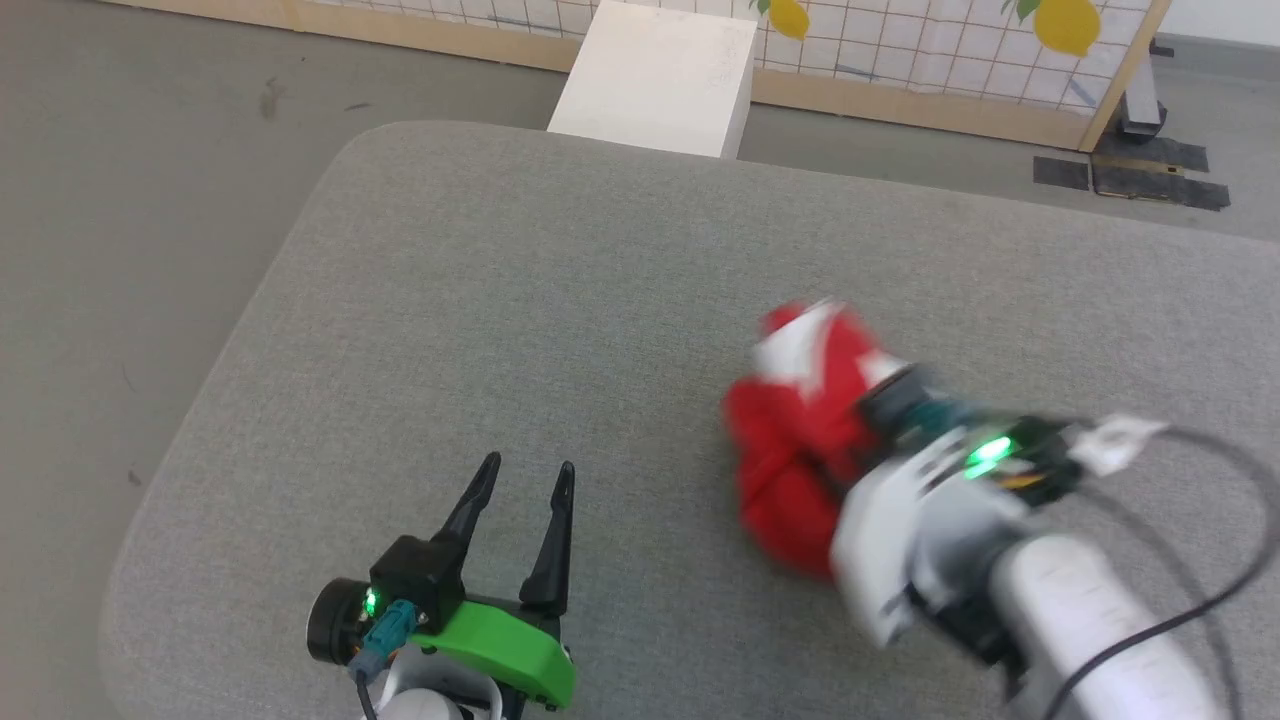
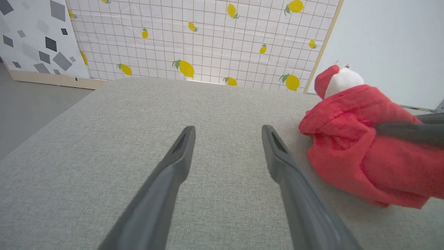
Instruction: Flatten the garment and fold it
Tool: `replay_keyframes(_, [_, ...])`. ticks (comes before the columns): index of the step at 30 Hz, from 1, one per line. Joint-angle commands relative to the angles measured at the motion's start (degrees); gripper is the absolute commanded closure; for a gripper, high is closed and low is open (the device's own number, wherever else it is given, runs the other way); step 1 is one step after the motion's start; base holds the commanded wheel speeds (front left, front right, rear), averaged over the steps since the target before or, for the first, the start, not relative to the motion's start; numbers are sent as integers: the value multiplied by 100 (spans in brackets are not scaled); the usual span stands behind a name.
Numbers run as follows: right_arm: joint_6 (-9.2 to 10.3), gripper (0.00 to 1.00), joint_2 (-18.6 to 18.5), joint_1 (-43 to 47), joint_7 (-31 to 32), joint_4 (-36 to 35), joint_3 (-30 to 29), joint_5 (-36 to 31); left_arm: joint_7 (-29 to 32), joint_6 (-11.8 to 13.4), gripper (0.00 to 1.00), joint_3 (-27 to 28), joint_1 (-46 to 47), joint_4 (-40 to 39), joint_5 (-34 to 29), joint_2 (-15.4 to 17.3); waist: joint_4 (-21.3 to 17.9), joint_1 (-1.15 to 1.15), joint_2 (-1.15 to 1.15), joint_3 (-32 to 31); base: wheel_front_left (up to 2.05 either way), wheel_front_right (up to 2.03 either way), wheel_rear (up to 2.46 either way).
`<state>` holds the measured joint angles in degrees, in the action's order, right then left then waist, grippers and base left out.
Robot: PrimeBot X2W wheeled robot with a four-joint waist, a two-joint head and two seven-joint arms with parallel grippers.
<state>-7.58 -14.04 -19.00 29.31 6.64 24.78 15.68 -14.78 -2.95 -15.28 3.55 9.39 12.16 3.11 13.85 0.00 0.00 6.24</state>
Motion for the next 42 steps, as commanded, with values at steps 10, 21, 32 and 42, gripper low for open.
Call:
replay_keyframes(10, [9, 0, -137, -220, -489, 502, 1138, 623, -22, 51, 0, 19, -50, 52, 81, -23, -34, 0, 0, -74, 0, 0, 0])
replay_keyframes(21, [9, 0, -713, -54, -615, -283, 167, 1160, -22, 62, 0, 170, -102, -21, 85, -23, -478, 0, 0, -372, 0, 0, 0])
replay_keyframes(32, [9, 0, 6, 1010, -2347, -501, -2312, 10, -22, 12, 0, 218, -41, -102, 136, -23, -870, 0, 0, -494, 0, 0, 0])
replay_keyframes(42, [9, 0, 869, 2011, -3538, -701, -3079, -521, 154, -182, 0, -9, 174, 450, 137, 97, -1163, 0, 0, -399, 0, 0, 0])
